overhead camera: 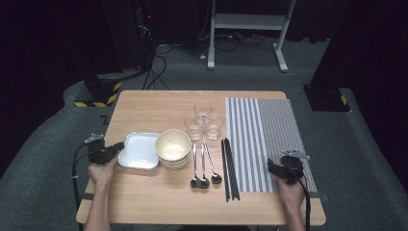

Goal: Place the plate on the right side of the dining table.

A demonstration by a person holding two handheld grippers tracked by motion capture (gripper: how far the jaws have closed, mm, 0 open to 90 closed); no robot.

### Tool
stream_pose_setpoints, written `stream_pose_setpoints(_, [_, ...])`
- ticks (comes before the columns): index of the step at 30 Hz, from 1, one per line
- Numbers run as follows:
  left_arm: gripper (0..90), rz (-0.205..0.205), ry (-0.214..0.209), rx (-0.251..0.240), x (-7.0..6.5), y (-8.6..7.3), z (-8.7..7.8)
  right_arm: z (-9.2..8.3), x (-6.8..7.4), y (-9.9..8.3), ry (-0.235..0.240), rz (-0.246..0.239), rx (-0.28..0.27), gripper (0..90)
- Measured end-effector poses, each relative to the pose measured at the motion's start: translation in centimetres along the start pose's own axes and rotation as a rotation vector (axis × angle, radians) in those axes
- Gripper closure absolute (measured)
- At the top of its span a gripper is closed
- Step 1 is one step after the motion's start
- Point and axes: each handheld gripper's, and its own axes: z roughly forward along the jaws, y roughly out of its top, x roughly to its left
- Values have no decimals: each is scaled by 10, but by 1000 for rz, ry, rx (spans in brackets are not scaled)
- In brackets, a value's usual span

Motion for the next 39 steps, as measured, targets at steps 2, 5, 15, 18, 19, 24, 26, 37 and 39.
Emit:
stream_pose_setpoints(2, [860,1,0,0,0,0,0,0,0,0,0,0,0,250])
stream_pose_setpoints(5, [861,3,0,-2,0,0,0,0,0,0,0,0,0,250])
stream_pose_setpoints(15, [862,6,1,-3,0,0,0,0,0,0,0,0,0,250])
stream_pose_setpoints(18, [863,7,2,-5,0,0,-1,0,0,0,0,0,0,250])
stream_pose_setpoints(19, [864,9,2,-6,0,0,-1,0,0,0,0,0,0,250])
stream_pose_setpoints(24, [873,13,3,-8,-1,1,-2,0,0,0,0,0,0,250])
stream_pose_setpoints(26, [873,12,1,-9,-1,1,-1,0,0,0,0,0,0,250])
stream_pose_setpoints(37, [876,20,8,-17,-3,2,-3,0,0,0,0,0,0,250])
stream_pose_setpoints(39, [876,20,10,-20,-4,2,-3,0,0,0,0,0,0,250])
